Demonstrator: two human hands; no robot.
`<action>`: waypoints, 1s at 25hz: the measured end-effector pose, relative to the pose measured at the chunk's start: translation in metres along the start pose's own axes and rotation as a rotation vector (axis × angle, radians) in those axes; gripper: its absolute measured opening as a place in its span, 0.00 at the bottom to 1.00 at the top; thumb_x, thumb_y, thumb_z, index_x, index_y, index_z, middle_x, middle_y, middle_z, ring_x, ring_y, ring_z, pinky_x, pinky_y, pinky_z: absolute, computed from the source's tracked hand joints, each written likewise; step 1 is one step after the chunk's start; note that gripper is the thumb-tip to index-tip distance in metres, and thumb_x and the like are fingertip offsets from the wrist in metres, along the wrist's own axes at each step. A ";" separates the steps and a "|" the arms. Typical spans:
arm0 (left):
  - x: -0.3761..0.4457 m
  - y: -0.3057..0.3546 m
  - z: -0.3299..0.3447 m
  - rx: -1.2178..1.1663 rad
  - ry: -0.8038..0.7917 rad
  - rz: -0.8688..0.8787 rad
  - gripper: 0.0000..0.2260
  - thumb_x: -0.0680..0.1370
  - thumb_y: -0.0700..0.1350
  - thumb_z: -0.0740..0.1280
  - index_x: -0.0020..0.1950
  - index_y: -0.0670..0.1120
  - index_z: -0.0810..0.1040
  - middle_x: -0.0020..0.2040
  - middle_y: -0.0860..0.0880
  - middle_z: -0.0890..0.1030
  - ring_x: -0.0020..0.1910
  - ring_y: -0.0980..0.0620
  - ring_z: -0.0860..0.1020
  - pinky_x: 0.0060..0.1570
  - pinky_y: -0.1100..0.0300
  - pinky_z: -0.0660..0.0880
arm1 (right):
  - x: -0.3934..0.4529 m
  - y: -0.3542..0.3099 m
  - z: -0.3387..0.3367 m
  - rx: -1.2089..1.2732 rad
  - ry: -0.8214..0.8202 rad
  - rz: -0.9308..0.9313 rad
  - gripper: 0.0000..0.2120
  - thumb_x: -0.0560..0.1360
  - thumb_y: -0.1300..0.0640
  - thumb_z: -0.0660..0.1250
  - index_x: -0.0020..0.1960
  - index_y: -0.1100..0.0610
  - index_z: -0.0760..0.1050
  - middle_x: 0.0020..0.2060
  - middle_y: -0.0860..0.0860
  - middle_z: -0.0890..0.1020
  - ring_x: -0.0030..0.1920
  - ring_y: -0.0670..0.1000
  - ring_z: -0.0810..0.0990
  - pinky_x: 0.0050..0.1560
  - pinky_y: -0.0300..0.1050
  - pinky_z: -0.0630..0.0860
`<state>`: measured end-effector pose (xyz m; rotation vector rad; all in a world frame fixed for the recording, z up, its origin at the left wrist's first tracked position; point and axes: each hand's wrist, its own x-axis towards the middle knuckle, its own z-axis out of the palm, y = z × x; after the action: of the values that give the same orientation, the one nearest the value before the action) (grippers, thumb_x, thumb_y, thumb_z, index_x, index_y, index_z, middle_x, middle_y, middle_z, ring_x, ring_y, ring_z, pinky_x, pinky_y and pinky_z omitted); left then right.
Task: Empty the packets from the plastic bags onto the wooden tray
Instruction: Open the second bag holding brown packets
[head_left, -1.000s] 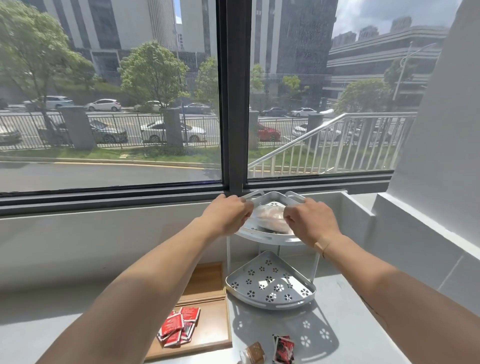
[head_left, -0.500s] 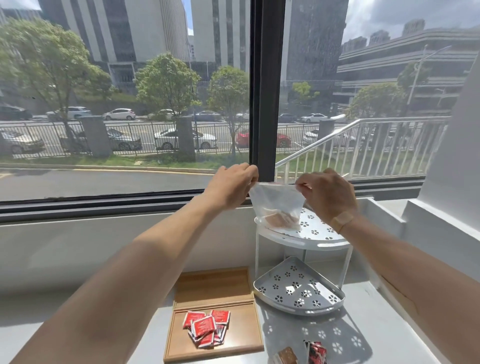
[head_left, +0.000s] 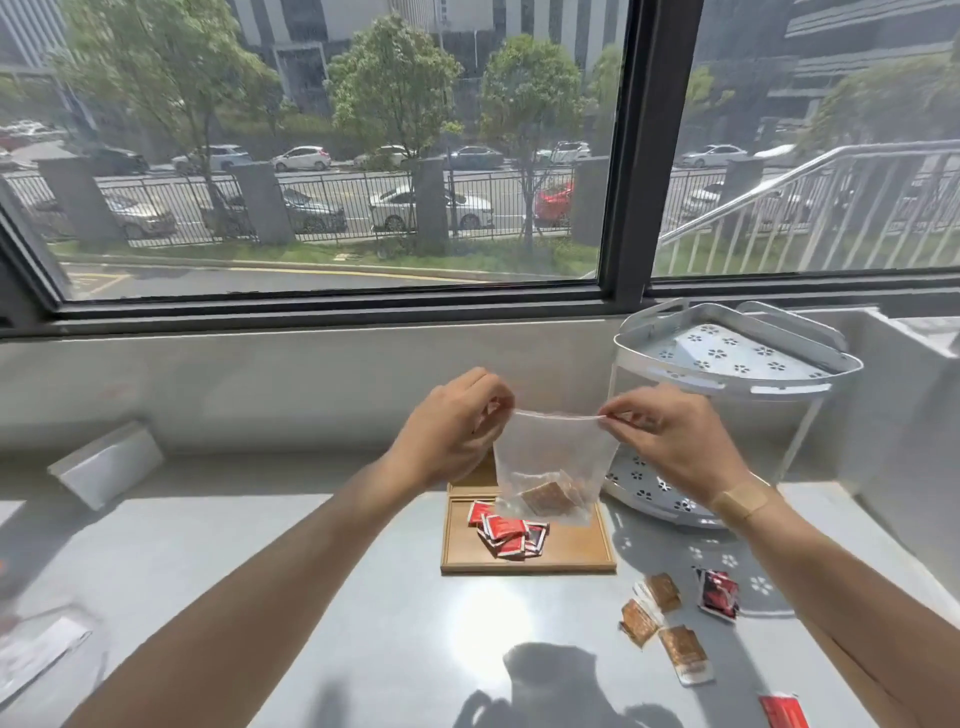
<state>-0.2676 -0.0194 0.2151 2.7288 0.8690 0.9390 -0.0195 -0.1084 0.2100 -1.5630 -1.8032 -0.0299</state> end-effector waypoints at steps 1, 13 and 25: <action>-0.024 -0.002 0.007 -0.034 0.000 -0.028 0.02 0.79 0.41 0.66 0.51 0.44 0.77 0.47 0.48 0.79 0.44 0.49 0.78 0.44 0.51 0.77 | -0.016 -0.004 0.012 0.003 -0.043 0.000 0.04 0.72 0.56 0.75 0.46 0.54 0.86 0.38 0.49 0.86 0.39 0.52 0.80 0.41 0.54 0.80; -0.178 -0.020 0.085 -0.181 -0.147 -0.345 0.03 0.78 0.44 0.67 0.48 0.47 0.80 0.47 0.52 0.78 0.47 0.52 0.77 0.45 0.51 0.76 | -0.149 -0.024 0.114 0.091 -0.357 0.294 0.02 0.73 0.53 0.73 0.43 0.47 0.84 0.37 0.39 0.83 0.40 0.42 0.78 0.44 0.43 0.77; -0.175 0.019 0.102 -0.713 -0.237 -1.135 0.17 0.75 0.61 0.65 0.35 0.49 0.76 0.31 0.54 0.80 0.28 0.55 0.74 0.28 0.61 0.72 | -0.166 -0.070 0.155 -0.105 -0.266 0.276 0.01 0.73 0.51 0.71 0.43 0.47 0.81 0.35 0.44 0.84 0.32 0.50 0.81 0.31 0.47 0.76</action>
<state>-0.3098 -0.1261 0.0475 1.3403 1.3973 0.4846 -0.1602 -0.1944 0.0390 -1.9555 -1.7898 0.2270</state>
